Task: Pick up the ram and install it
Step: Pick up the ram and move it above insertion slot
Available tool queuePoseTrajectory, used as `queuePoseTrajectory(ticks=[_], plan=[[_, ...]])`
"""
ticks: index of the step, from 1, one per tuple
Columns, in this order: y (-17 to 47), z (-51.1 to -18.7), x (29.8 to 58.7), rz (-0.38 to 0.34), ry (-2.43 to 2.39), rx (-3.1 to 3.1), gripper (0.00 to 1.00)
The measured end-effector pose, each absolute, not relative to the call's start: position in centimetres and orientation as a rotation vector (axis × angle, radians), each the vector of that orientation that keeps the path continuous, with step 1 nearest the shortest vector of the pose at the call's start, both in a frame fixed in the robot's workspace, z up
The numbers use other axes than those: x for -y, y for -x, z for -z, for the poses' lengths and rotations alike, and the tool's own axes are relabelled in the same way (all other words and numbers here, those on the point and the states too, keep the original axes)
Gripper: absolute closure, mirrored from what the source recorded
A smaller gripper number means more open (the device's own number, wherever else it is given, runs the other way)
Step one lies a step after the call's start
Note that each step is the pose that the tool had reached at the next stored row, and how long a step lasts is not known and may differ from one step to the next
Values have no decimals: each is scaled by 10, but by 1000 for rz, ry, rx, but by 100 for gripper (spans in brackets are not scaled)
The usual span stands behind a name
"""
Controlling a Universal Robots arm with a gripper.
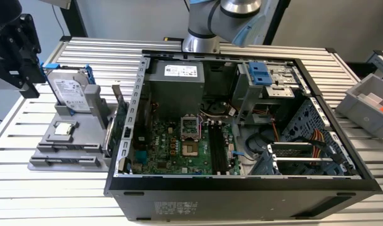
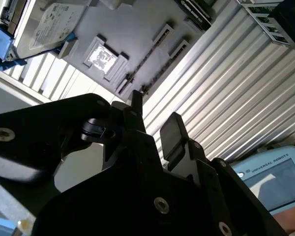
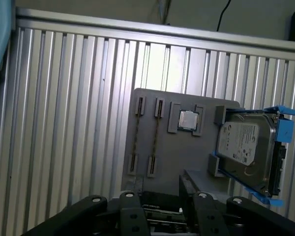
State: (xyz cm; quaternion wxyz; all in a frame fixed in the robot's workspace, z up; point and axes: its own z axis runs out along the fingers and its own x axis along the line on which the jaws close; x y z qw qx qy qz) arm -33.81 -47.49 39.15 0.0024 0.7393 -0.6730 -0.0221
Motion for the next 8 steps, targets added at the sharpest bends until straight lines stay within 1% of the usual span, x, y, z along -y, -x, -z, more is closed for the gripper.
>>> queuePoseTrajectory(ticks=[8], plan=[[338, -389, 475, 69, -2245, 2191, 100]])
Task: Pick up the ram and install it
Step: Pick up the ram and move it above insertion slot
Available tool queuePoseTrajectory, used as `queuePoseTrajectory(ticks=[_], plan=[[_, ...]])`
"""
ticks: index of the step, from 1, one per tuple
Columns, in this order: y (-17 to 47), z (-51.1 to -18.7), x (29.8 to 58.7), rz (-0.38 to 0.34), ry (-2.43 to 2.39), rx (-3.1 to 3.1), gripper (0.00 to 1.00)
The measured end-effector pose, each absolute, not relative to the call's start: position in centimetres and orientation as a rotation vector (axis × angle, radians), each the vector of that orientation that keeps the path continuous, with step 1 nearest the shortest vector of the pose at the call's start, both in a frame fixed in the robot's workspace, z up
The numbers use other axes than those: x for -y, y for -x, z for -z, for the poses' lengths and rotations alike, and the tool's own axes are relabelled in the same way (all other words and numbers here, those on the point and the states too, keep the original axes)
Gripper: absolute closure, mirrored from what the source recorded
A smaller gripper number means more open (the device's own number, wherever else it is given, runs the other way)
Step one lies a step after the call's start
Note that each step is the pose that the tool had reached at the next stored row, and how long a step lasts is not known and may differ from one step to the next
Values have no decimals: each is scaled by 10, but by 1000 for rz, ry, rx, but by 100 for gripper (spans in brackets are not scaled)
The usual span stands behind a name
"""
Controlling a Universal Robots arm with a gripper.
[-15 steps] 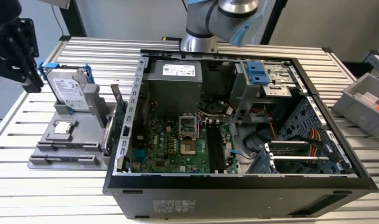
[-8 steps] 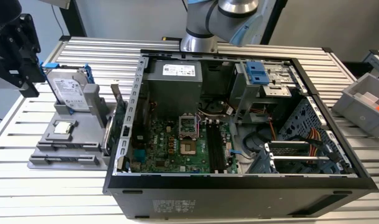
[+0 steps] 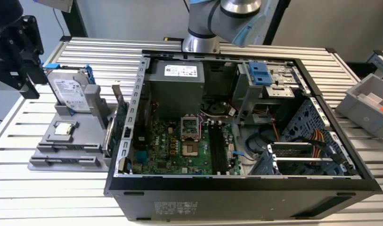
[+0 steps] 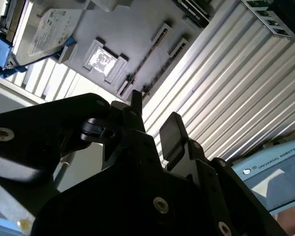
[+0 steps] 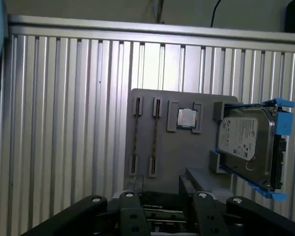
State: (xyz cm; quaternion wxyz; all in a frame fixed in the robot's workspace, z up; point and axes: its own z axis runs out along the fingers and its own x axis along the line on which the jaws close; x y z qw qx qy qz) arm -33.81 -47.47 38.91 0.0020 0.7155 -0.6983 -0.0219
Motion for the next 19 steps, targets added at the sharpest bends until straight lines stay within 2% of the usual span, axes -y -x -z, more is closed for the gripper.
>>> queuePoseTrajectory(ticks=[12, 13, 19], plan=[[338, -386, 474, 68, -2214, 2221, 100], [338, -386, 474, 68, -2214, 2221, 0], [338, -386, 474, 62, -2217, 2224, 0]])
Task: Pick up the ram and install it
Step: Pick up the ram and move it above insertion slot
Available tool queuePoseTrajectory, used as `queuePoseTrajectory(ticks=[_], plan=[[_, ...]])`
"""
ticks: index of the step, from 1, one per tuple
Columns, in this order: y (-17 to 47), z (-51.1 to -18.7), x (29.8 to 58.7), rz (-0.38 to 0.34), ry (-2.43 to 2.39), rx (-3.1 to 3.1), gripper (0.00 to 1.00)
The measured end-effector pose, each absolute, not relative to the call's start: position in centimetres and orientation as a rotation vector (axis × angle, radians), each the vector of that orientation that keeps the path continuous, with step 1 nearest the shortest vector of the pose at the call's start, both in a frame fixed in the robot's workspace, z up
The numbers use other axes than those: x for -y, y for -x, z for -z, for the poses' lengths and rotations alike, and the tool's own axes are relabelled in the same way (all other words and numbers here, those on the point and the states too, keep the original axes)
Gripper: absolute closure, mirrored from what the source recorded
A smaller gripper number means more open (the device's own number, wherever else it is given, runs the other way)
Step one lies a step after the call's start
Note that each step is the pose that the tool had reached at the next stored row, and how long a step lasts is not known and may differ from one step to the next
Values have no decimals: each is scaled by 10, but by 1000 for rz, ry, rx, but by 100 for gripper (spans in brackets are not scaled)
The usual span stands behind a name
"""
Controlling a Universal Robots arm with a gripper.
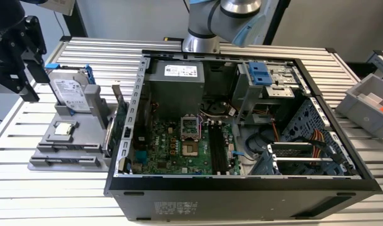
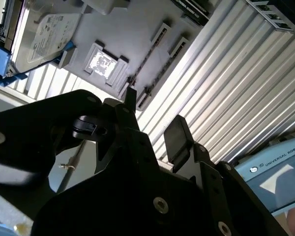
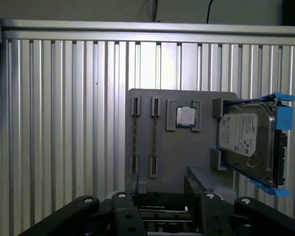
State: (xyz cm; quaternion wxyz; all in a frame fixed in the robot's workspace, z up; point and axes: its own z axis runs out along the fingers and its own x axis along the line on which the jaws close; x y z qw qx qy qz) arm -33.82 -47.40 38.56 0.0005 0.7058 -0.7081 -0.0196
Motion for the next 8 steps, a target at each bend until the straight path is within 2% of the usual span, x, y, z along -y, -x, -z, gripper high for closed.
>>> queuePoseTrajectory(ticks=[8], plan=[[343, -381, 472, 36, -2229, 2235, 0]])
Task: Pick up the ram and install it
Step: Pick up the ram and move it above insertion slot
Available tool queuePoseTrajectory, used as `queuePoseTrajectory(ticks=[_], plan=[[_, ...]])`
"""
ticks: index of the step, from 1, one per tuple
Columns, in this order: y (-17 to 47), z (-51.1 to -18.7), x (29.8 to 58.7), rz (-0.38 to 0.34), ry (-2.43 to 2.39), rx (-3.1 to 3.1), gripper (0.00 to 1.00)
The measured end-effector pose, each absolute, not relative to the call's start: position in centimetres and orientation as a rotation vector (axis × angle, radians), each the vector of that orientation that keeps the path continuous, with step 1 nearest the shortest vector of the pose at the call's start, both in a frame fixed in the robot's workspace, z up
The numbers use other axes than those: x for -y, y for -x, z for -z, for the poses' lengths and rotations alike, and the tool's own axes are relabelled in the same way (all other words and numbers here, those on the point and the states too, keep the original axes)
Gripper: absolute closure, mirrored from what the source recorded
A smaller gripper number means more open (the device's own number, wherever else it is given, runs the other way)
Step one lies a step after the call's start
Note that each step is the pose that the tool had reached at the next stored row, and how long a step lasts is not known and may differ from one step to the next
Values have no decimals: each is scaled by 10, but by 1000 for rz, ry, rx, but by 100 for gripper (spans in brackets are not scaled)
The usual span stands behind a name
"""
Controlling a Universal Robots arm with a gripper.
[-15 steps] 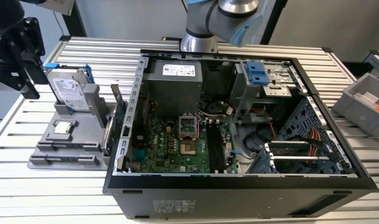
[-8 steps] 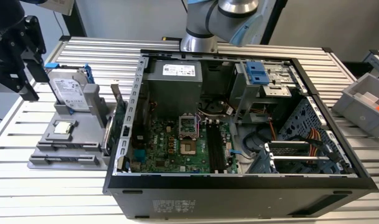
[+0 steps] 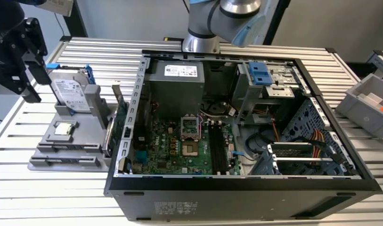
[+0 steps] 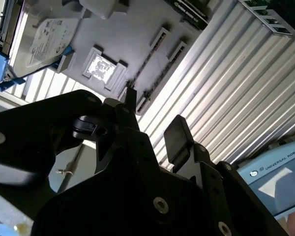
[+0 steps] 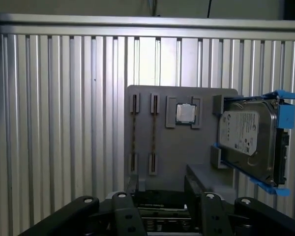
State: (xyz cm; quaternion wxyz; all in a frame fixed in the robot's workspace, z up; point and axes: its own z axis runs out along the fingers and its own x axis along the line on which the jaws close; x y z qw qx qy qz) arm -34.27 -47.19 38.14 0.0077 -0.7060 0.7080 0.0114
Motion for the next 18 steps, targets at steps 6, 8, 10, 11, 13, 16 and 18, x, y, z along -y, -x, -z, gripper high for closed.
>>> queuePoseTrajectory(ticks=[6, 8, 10, 11, 13, 16, 18], plan=[[344, -378, 471, -31, 2207, -2213, 0], [344, -376, 470, -30, 2207, -2214, 0], [344, -374, 470, -28, 2208, -2214, 0], [344, -372, 470, -28, 2208, -2214, 0], [344, -370, 470, -27, 2209, -2214, 0], [344, -368, 470, -27, 2213, -2210, 0], [344, -367, 470, -27, 2217, -2205, 0]])
